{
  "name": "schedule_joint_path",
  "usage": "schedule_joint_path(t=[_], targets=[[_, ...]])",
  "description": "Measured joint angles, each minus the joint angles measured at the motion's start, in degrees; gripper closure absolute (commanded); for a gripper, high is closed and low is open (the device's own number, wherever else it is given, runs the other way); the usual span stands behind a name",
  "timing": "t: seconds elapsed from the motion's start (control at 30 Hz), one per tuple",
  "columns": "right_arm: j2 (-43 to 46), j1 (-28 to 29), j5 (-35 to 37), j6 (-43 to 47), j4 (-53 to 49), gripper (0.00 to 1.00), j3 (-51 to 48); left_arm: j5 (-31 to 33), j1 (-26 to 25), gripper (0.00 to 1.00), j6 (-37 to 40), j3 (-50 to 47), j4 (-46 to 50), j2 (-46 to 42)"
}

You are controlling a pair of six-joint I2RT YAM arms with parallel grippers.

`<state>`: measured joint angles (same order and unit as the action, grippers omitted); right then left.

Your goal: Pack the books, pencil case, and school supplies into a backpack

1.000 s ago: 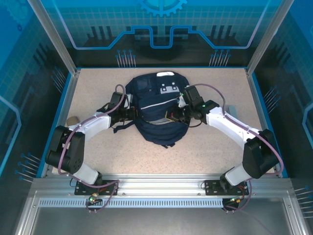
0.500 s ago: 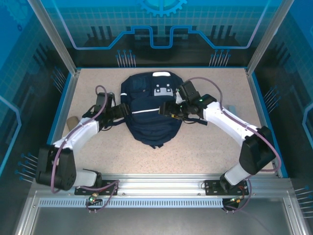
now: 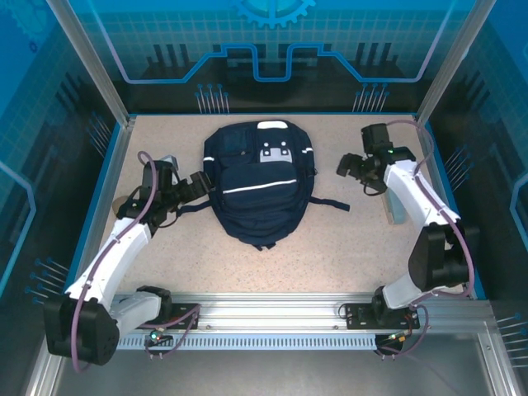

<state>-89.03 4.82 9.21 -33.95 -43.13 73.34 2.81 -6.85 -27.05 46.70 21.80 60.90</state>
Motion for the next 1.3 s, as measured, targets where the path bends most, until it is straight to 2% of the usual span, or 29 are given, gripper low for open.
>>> schedule_joint_path(t=[0.17,0.67,0.8,0.97,1.07,1.3], targets=[[-2.8,-5.6,2.3,1.1,-0.8,0.07,-0.5,0.0,0.3,0.01,0.0,-0.7,1.3,-0.9],[-13.0,-7.0,17.3,8.0,-7.1,0.03,4.3,0.0,1.8,0.01,0.0,-1.0,2.4,-0.9],[-16.1,-9.2,17.4,10.7,-7.8,0.04,6.5,0.0,1.9,0.01,0.0,-1.2,2.4,-0.9],[-20.9,-12.7,13.1,14.0,-7.4,0.06,8.2,0.0,2.1,0.01,0.0,-1.2,2.4,-0.9],[-22.9,-13.3,11.0,15.1,-7.4,0.12,8.2,0.0,2.3,0.01,0.0,-1.2,2.4,-0.9],[-23.5,-12.7,7.0,17.0,-7.5,0.46,8.1,0.0,2.5,0.01,0.0,-1.2,2.4,-0.9]])
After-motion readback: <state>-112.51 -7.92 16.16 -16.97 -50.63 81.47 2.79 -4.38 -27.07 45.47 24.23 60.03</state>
